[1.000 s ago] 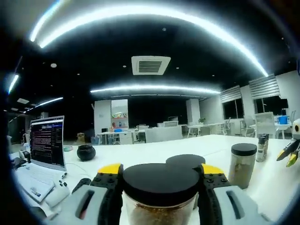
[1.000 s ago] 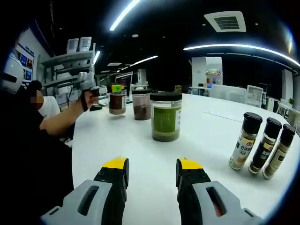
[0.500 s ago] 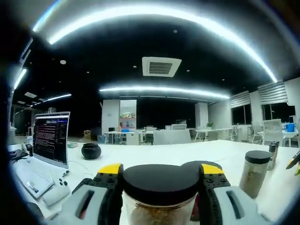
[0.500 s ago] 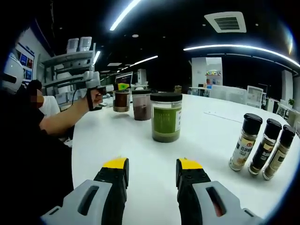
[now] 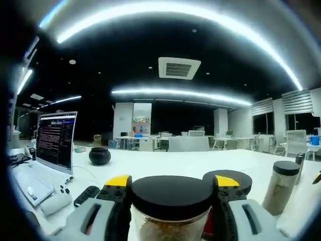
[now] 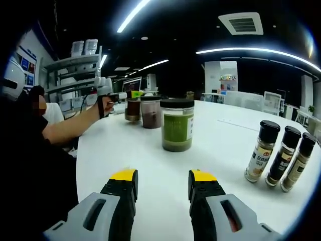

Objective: Pick up the mixed condiments and ingredients on the table and sort them into separate groups

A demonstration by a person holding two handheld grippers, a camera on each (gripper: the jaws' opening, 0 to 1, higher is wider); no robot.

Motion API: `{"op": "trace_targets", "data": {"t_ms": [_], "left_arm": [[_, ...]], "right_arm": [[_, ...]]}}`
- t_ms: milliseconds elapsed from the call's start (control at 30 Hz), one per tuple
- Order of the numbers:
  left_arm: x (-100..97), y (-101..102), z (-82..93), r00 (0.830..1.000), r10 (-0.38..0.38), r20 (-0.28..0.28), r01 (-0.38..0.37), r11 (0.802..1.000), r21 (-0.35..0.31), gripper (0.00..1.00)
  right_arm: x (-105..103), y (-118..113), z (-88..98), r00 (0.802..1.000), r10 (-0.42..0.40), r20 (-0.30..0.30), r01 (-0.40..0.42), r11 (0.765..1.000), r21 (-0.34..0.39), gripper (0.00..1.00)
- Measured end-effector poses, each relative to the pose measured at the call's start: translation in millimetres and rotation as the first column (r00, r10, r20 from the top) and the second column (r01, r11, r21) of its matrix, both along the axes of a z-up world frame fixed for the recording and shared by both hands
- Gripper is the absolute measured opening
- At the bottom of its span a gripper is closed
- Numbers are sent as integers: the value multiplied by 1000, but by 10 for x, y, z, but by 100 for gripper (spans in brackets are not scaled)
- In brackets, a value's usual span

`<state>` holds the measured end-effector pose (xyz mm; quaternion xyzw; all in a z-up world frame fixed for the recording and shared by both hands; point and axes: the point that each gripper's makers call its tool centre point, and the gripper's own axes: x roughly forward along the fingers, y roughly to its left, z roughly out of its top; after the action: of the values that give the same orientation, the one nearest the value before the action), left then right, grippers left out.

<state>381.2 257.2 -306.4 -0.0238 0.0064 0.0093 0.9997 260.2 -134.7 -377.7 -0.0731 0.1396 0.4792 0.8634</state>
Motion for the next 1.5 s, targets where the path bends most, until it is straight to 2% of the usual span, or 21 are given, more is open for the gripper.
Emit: {"op": "trace_targets", "data": {"t_ms": [100, 300, 533, 567, 633, 900, 1267, 1400, 1500], "left_arm": [[33, 12, -1, 1000, -9, -5, 8, 1000, -30, 63], [92, 51, 54, 1000, 8, 9, -8, 1000, -12, 63], [127, 99, -48, 1000, 15, -10, -15, 1000, -6, 63], [123, 96, -64, 1000, 8, -6, -9, 1000, -13, 63], [123, 105, -104, 1000, -9, -12, 8, 997, -75, 63], [137, 67, -150, 1000, -24, 1, 24, 1000, -20, 64], [115, 52, -161, 999, -43, 4, 43, 999, -25, 64], [110, 59, -180, 998, -56, -7, 56, 995, -84, 65], [103, 52, -187, 998, -64, -10, 63, 994, -95, 65]], "right_arm": [[0, 1, -8, 1000, 1, -1, -1, 1000, -2, 41], [0, 4, 18, 1000, -1, 4, 1, 1000, 3, 41], [17, 0, 24, 1000, -7, 6, 7, 1000, 1, 41], [16, 2, 32, 1000, -6, 8, 6, 1000, 1, 41], [11, 7, 56, 1000, -4, 13, 4, 1000, 6, 41], [3, 8, 60, 1000, -6, 18, 6, 1000, -1, 41], [15, -20, 71, 1000, -11, 23, 11, 1000, -10, 41], [31, -31, 62, 1000, -16, 21, 17, 1000, -9, 41], [21, -18, 101, 999, -11, 34, 10, 1000, 9, 41]]}}
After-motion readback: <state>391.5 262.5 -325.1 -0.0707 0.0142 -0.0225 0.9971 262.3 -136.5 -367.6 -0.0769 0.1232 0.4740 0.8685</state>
